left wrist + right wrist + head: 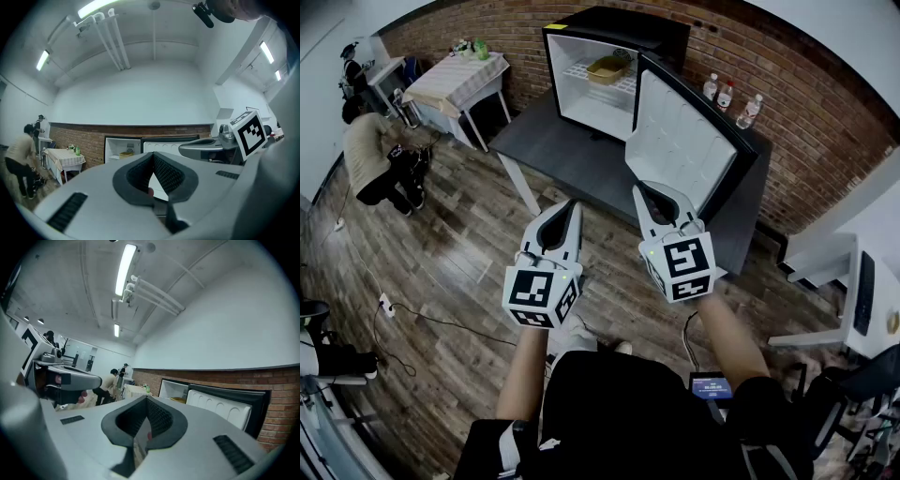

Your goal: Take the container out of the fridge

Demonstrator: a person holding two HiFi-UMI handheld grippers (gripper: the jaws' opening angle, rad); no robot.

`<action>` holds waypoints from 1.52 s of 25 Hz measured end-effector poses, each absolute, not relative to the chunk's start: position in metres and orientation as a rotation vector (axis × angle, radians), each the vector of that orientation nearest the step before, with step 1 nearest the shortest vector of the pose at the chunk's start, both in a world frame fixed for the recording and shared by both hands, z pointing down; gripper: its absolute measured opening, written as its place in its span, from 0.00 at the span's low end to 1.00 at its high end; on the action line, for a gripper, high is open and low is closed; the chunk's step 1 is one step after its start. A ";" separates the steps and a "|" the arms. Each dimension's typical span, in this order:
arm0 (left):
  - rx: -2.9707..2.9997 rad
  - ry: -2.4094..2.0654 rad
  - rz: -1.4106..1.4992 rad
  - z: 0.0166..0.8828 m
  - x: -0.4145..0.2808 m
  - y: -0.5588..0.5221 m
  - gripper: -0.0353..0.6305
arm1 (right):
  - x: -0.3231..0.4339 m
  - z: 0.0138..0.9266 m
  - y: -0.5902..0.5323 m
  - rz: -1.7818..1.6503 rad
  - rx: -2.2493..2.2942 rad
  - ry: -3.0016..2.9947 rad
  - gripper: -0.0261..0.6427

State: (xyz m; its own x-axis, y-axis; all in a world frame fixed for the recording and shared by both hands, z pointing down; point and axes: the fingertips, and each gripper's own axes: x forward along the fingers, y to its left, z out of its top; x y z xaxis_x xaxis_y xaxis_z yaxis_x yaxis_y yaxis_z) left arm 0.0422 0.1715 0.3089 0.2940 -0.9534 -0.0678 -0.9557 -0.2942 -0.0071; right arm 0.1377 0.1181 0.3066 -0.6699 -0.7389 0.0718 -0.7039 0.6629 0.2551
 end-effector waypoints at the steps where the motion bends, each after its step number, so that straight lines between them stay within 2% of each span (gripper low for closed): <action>1: -2.491 1.839 0.080 0.309 0.043 0.171 0.07 | 0.138 0.307 0.118 -0.304 1.179 -2.715 0.10; 20: -2.480 1.815 0.052 0.307 0.054 0.154 0.07 | 0.129 0.316 0.104 -0.302 1.079 -2.748 0.10; 38: -2.551 1.841 0.068 0.323 -0.020 0.015 0.07 | 0.062 0.330 -0.030 -0.270 1.091 -2.693 0.10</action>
